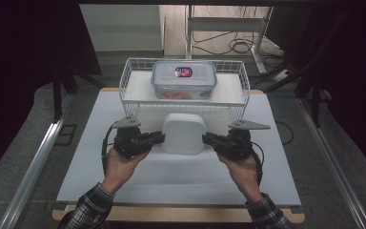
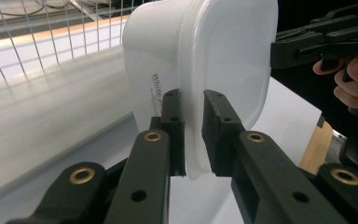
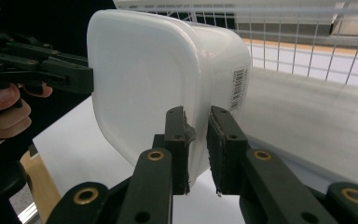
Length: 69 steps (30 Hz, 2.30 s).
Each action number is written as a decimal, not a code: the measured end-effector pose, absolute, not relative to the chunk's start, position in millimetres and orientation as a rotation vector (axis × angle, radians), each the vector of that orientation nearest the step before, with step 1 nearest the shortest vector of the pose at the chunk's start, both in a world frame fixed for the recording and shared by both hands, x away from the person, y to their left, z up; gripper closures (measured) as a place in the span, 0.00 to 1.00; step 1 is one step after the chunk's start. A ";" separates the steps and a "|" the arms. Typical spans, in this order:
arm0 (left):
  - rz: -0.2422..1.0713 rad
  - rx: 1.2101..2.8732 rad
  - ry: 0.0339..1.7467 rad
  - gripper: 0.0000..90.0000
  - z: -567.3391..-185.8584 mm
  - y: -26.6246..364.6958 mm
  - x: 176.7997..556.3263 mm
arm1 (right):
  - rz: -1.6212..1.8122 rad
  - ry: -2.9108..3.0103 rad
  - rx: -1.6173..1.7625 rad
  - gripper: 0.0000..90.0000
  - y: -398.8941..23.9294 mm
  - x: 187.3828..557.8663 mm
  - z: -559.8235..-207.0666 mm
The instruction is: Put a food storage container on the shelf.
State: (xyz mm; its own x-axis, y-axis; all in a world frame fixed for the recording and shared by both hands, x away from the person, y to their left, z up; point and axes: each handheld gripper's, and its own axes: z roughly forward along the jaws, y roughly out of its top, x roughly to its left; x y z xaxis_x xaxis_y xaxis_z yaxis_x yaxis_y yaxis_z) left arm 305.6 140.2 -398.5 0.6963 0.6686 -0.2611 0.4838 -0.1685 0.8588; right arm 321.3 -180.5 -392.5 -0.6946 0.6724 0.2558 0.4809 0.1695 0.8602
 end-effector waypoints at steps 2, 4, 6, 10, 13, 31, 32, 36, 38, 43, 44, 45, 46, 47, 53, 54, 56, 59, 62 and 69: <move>0.222 1.817 0.905 0.89 -392.8 140.5 307.5 | 1.556 2.248 1.126 0.87 -180.1 323.3 -387.9; 0.232 1.816 0.904 0.89 -388.7 140.0 308.7 | 1.558 2.243 1.118 0.87 -179.9 325.6 -383.7; 0.239 1.815 0.900 0.89 -383.7 140.2 310.5 | 1.559 2.241 1.111 0.87 -180.2 327.8 -379.6; 0.250 1.804 0.896 0.89 -374.5 140.7 313.9 | 1.574 2.230 1.109 0.87 -179.8 331.5 -371.0; 0.253 1.802 0.892 0.89 -370.1 141.2 315.7 | 1.579 2.225 1.104 0.87 -179.6 333.4 -366.2; 0.258 1.768 0.884 0.89 -327.4 146.6 330.4 | 1.618 2.190 1.081 0.87 -175.9 349.6 -322.9; 0.260 1.771 0.881 0.89 -325.5 147.0 331.3 | 1.619 2.185 1.079 0.87 -175.5 350.3 -320.4; 0.276 1.763 0.884 0.89 -314.0 148.8 334.7 | 1.613 2.173 1.064 0.87 -172.6 352.4 -308.7; 0.286 1.763 0.884 0.89 -307.5 150.0 336.5 | 1.616 2.162 1.053 0.87 -170.5 354.4 -301.6; 0.304 1.761 0.882 0.88 -293.6 151.5 340.0 | 1.621 2.148 1.040 0.87 -167.5 358.0 -288.2; 0.312 1.758 0.882 0.88 -286.7 152.2 341.9 | 1.623 2.141 1.034 0.87 -166.5 359.8 -282.2; 0.320 1.758 0.880 0.88 -283.1 152.4 342.6 | 1.626 2.136 1.029 0.87 -166.0 360.8 -278.9; 0.325 1.756 0.880 0.88 -279.5 152.5 343.4 | 1.625 2.133 1.028 0.86 -165.5 361.5 -275.6; 0.330 1.756 0.878 0.88 -276.2 152.8 344.4 | 1.621 2.130 1.026 0.86 -165.1 362.4 -272.4; 0.339 1.744 0.882 0.88 -260.1 153.9 353.5 | 1.635 2.106 1.016 0.86 -162.1 369.3 -255.4; 0.338 1.741 0.883 0.88 -258.5 153.8 354.8 | 1.632 2.103 1.013 0.86 -161.5 371.1 -251.9; 0.341 1.738 0.885 0.88 -255.8 153.5 357.0 | 1.628 2.097 1.013 0.86 -160.9 374.8 -246.9; 0.342 1.743 0.895 0.88 -249.6 151.0 366.0 | 1.616 2.092 1.022 0.86 -160.3 381.8 -242.2; 0.340 1.740 0.903 0.88 -247.5 149.7 372.4 | 1.609 2.092 1.035 0.86 -160.9 389.2 -239.6; 0.316 1.735 0.932 0.87 -249.1 147.8 387.8 | 1.597 2.093 1.065 0.85 -160.8 403.0 -237.7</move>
